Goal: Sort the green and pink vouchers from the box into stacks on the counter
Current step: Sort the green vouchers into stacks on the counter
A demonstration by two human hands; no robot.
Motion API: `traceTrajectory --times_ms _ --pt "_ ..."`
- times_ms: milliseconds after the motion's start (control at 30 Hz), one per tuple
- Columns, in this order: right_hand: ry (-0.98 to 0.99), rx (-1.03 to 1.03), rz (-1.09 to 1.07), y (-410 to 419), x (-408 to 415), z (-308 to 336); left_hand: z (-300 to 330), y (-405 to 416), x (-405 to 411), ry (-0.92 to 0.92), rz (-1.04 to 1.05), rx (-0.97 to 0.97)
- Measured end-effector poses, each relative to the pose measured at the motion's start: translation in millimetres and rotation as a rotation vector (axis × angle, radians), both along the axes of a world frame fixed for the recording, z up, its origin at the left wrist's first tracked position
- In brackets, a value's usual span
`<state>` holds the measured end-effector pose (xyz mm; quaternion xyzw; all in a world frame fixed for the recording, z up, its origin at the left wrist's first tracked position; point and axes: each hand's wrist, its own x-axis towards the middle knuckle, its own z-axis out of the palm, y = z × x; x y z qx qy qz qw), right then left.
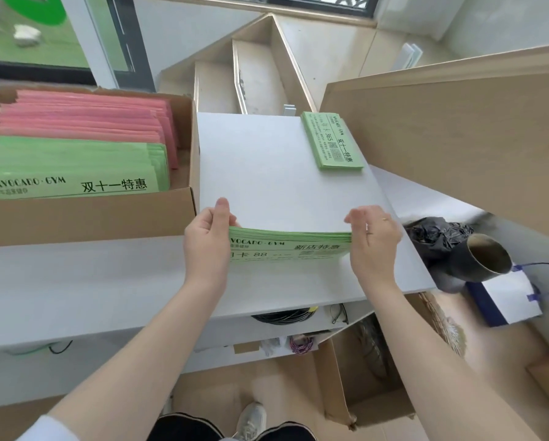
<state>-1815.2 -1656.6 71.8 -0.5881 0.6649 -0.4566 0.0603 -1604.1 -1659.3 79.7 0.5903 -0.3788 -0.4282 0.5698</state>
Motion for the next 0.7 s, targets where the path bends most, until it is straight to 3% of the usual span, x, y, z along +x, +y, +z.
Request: traceTrajectory --times_ms 100,167,233,367,567,700 --pt "-0.587 0.07 -0.032 -3 7 -2 1 -5 -5 0.085 0.043 -0.037" --pt "-0.759 0.099 -0.115 -13 16 0 -7 -5 -2 0.172 -0.046 -0.142" --pt "-0.859 0.121 -0.149 -24 22 6 -20 -2 8 0.119 -0.199 -0.188" --pt "-0.845 0.116 -0.045 -27 22 7 -27 1 22 0.046 -0.347 -0.114" --pt "-0.637 0.202 0.343 -1 5 -15 -36 -7 28 -0.012 -0.368 -0.088" --pt "-0.482 0.31 0.304 0 -7 -18 -32 -11 27 0.013 -0.415 -0.075"
